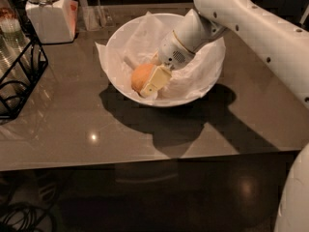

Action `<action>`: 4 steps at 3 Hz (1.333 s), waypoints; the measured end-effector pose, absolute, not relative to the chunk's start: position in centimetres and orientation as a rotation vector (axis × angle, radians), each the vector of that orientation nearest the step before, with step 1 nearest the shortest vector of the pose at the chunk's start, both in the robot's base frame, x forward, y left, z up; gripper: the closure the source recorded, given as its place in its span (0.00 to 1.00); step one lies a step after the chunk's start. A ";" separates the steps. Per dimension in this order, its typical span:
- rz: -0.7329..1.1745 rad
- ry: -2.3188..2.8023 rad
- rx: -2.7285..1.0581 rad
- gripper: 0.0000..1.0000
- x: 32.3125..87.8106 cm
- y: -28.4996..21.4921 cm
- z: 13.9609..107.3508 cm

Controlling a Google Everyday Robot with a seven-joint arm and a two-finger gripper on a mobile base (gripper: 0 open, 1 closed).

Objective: Pick orange from white bowl

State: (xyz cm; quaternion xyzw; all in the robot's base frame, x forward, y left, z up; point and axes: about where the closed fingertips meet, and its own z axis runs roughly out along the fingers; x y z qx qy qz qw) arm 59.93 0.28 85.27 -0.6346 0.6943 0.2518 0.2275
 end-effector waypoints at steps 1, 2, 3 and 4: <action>0.684 1.911 -1.738 0.92 60.0 -0.1 85.6; 0.573 1.899 -1.774 1.00 59.2 -1.8 88.0; 0.403 1.900 -1.818 1.00 57.1 -4.3 91.5; 0.248 1.878 -1.809 1.00 53.3 -6.4 96.3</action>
Offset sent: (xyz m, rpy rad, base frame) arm -0.0168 -0.0509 0.0679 -0.1334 -0.1831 -0.0070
